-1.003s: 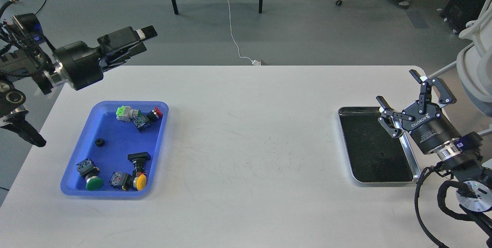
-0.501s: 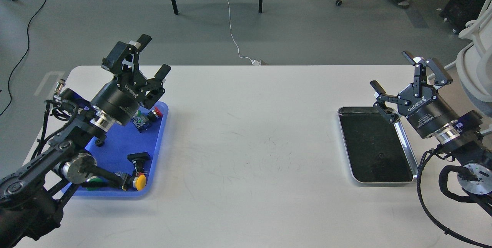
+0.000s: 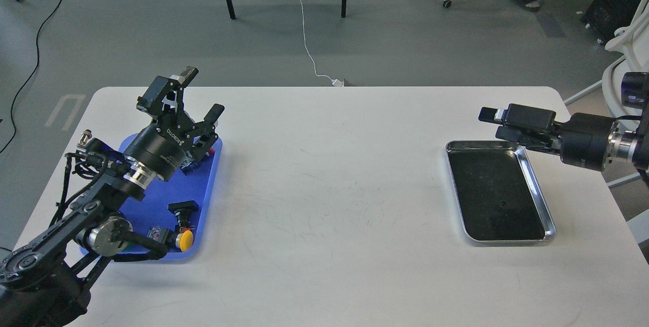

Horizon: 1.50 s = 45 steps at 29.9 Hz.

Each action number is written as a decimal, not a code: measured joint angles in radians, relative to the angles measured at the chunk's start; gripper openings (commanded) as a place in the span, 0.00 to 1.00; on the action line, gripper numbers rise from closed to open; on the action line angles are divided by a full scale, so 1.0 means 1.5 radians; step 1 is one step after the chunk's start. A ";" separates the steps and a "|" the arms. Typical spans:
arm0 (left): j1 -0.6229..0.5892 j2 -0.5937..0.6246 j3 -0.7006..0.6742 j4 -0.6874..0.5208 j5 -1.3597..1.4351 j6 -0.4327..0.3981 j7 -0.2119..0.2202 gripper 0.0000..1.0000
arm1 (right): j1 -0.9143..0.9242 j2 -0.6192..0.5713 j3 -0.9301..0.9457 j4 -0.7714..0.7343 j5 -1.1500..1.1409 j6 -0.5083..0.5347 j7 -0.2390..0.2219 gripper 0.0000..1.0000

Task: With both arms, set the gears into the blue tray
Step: 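Lower the right gripper and grasp another small black part on the mat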

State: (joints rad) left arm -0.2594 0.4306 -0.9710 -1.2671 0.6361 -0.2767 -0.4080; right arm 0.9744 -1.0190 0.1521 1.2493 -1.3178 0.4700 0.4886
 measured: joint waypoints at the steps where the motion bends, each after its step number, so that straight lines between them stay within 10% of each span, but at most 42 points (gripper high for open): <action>1: 0.000 0.000 0.000 0.000 0.000 0.000 0.000 0.98 | 0.043 -0.002 -0.054 -0.002 -0.048 0.002 0.000 0.99; 10: -0.001 0.000 -0.001 -0.002 -0.001 -0.001 -0.001 0.98 | 0.231 0.034 -0.320 -0.026 -0.297 0.012 0.000 0.98; 45: -0.001 0.005 -0.019 -0.002 -0.002 -0.011 -0.001 0.98 | 0.159 0.242 -0.351 -0.184 -0.316 0.012 0.000 0.59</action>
State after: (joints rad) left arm -0.2603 0.4388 -0.9988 -1.2701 0.6335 -0.2930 -0.4097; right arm 1.2127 -0.6562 -0.3739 0.9731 -1.7916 0.4887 0.4885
